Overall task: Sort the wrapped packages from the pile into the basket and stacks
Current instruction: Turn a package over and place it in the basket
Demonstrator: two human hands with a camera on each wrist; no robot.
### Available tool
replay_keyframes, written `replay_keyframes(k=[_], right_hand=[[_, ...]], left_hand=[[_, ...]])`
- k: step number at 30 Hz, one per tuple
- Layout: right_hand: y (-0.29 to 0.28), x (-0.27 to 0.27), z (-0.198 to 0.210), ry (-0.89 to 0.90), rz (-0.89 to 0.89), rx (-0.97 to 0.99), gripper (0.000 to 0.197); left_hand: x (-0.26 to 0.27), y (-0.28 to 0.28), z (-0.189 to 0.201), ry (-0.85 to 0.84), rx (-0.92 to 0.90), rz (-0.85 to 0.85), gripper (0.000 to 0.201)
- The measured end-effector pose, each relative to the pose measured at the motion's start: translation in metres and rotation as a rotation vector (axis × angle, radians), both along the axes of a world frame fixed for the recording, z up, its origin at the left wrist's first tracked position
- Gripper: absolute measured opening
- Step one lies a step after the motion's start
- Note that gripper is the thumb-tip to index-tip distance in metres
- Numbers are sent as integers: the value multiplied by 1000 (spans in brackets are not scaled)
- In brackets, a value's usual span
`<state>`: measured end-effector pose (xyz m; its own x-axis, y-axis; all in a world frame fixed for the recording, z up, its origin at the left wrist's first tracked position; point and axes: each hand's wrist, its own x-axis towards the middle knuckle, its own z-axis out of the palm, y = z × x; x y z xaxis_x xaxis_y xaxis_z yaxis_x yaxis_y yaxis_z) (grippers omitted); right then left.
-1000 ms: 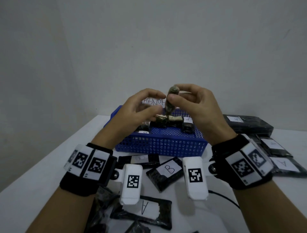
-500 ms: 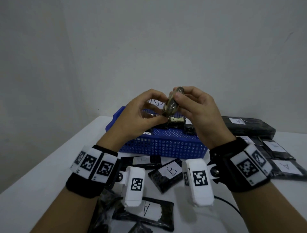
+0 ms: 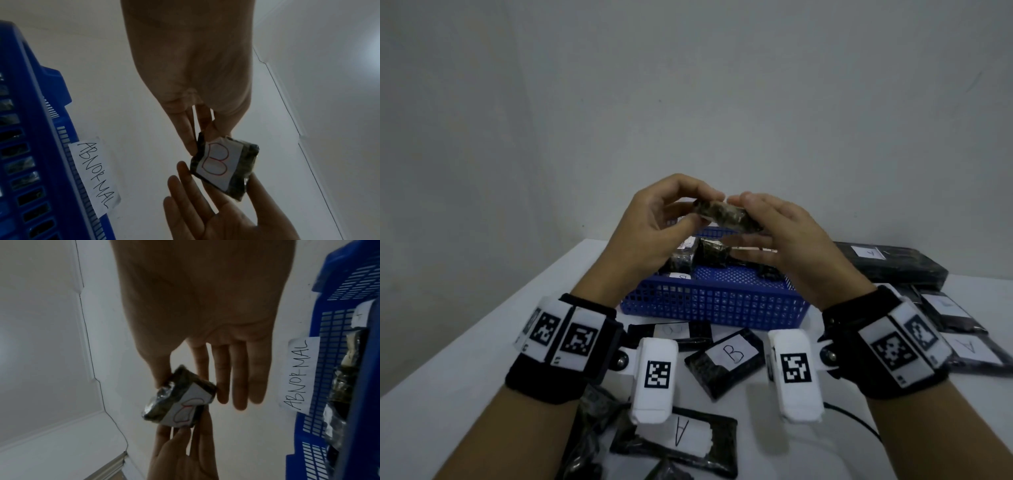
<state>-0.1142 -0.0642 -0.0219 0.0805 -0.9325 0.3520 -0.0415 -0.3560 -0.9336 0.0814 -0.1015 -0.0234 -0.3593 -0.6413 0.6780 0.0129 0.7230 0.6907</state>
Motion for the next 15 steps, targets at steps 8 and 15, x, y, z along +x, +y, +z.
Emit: replay_keyframes(k=[8, 15], right_hand=[[1, 6, 0, 116, -87, -202, 47], [3, 8, -2, 246, -42, -126, 56]], left_hand=[[1, 0, 0, 98, 43, -47, 20], [9, -4, 2, 54, 114, 14, 20]])
